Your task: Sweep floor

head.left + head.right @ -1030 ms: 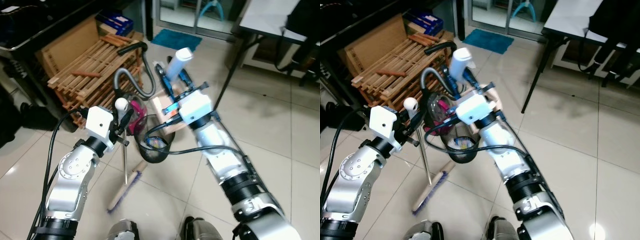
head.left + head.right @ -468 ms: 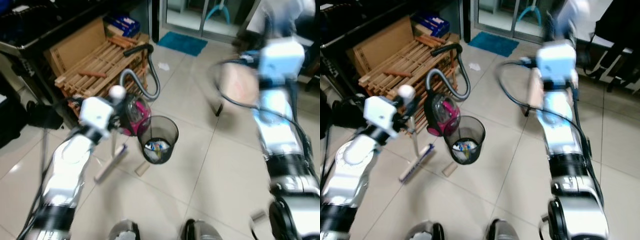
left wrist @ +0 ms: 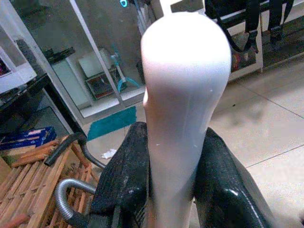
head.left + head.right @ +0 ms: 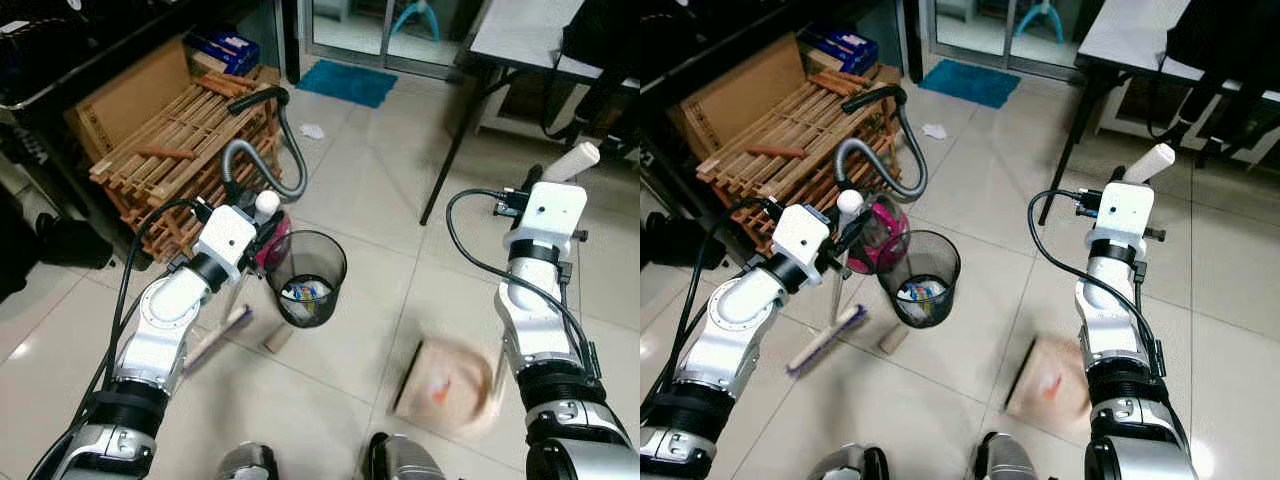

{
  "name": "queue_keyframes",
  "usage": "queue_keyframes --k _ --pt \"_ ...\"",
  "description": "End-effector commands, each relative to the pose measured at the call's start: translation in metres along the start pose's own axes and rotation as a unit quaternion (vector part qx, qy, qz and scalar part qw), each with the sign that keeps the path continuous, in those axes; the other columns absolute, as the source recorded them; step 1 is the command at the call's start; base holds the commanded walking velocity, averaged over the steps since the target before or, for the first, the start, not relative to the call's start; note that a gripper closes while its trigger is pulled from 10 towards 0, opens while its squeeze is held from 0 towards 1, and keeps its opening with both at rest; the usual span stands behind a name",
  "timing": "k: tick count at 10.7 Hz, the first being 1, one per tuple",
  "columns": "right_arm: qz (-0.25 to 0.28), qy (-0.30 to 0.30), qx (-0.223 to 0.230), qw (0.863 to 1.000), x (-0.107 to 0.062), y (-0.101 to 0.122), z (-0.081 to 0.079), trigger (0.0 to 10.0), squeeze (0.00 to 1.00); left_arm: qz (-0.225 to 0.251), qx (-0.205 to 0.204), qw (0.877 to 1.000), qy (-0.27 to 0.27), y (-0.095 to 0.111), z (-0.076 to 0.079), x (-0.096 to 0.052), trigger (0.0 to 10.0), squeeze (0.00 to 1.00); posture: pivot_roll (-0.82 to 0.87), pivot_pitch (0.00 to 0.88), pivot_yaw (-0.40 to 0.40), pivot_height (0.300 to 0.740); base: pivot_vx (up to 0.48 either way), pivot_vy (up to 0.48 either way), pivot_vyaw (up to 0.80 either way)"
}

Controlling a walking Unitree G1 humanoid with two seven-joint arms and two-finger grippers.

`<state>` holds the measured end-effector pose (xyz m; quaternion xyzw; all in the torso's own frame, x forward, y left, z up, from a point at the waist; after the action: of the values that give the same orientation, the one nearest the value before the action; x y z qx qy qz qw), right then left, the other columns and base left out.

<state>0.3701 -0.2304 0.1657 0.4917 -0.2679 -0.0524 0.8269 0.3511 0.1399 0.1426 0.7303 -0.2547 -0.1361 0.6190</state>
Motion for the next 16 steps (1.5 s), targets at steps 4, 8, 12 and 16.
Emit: queue_keyframes --k 4,8,12,16 --pt "0.051 -0.022 0.007 0.998 0.012 0.025 0.009 10.0 0.00 0.019 0.022 1.000 -0.010 0.012 -0.001 0.004 10.0 0.00 -0.05 0.142 0.037 0.740 0.000 0.000 0.00" --pt "0.051 -0.022 0.007 0.998 0.012 0.025 0.009 10.0 0.00 0.019 0.022 1.000 -0.010 0.012 -0.001 0.004 10.0 0.00 -0.05 0.142 0.037 0.740 0.000 0.000 0.00" --pt "-0.059 0.122 0.139 0.981 -0.060 -0.004 -0.082 10.0 0.00 -0.001 0.022 0.993 -0.117 -0.013 0.056 0.041 10.0 0.00 -0.09 0.251 0.006 0.740 0.000 0.000 0.00" --pt "-0.034 0.148 0.136 0.979 -0.052 0.002 -0.086 10.0 0.00 0.004 0.026 0.993 -0.113 -0.017 0.050 0.040 10.0 0.00 -0.07 0.227 0.010 0.740 0.000 0.000 0.00"
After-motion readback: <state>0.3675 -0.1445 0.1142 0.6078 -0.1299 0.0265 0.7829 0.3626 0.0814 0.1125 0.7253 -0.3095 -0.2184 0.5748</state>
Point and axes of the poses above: a point about 5 cm out from each wrist's last joint towards the gripper, its own x axis pointing out of the wrist towards the gripper, its own y axis along the axis of the wrist's last joint, z = x × y, the point moved 4 cm from there along x, pointing out of the wrist towards the gripper, and after that the axes turned 14 degrees about -x, right-handed, at the moved point
